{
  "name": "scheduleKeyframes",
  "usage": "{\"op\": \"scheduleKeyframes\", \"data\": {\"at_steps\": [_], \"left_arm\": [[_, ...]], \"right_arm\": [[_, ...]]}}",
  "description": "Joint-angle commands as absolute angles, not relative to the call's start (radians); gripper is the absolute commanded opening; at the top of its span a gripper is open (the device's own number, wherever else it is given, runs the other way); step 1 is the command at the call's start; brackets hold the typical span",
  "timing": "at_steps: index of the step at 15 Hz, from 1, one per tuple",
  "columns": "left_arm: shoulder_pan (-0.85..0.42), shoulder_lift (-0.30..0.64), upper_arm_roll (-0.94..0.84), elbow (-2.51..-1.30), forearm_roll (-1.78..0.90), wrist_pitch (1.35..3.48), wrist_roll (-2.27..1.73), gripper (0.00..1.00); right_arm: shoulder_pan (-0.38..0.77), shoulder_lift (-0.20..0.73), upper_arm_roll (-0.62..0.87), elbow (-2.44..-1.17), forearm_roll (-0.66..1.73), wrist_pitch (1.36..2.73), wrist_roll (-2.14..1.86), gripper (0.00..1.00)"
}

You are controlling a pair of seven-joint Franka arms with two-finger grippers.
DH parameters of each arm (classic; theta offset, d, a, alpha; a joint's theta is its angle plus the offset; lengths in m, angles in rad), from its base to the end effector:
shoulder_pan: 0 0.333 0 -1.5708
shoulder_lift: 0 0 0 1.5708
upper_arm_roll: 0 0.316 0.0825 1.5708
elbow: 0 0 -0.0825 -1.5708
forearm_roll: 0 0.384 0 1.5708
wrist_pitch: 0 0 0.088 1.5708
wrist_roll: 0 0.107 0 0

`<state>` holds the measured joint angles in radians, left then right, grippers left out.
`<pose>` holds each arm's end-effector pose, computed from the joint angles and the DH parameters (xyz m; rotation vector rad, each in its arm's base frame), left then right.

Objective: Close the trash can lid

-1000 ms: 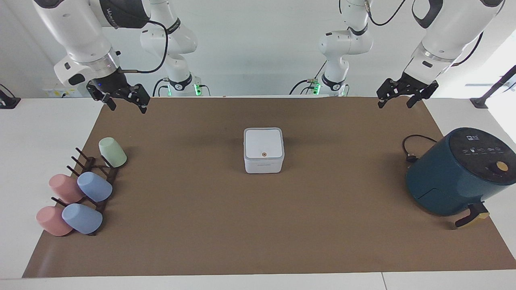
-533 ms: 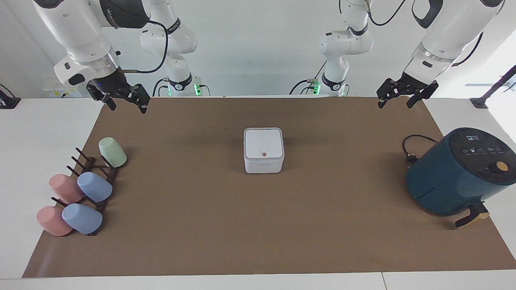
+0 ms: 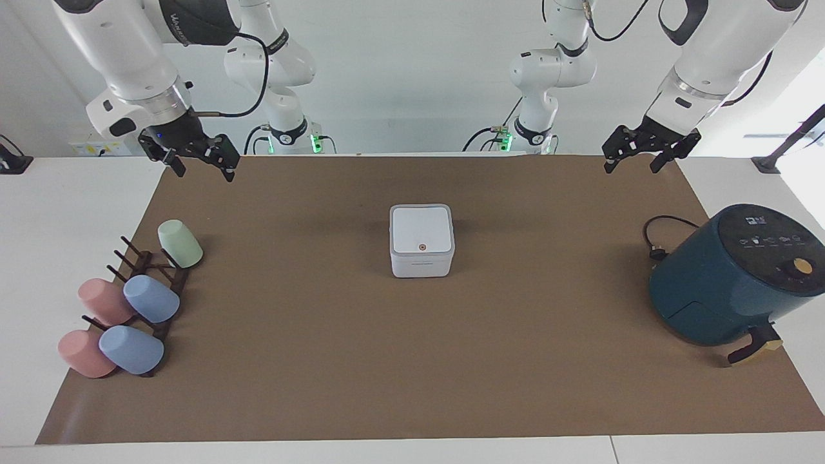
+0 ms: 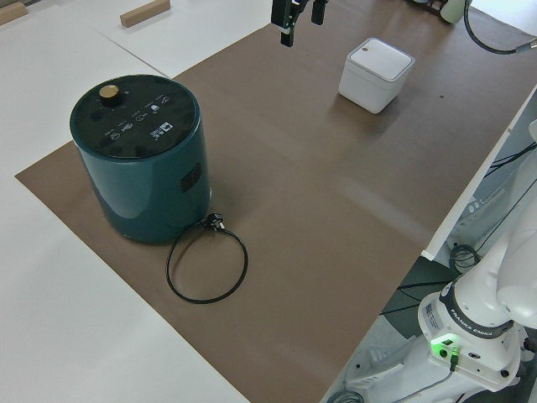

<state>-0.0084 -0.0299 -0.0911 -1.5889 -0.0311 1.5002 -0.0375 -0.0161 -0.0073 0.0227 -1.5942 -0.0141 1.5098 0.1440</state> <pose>0.5345 -0.0577 0.6263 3.1144 -0.0984 -0.0946 0.5450 0.0021 0.6124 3.1119 -0.2146 -0.1183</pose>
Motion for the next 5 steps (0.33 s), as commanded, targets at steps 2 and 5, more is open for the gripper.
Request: {"op": "scheduleKeyframes", "data": {"at_steps": [2,5], "left_arm": [[0.006,-0.032,-0.104,-1.589,-0.014,1.500,-0.031,1.00],[0.006,-0.032,-0.104,-1.591,-0.014,1.500,-0.031,1.00]], "right_arm": [[-0.009,-0.021,0.026,-1.606,-0.009,1.503,0.123,1.00],[-0.020,-0.021,0.026,-1.606,-0.009,1.505,0.123,1.00]]}}
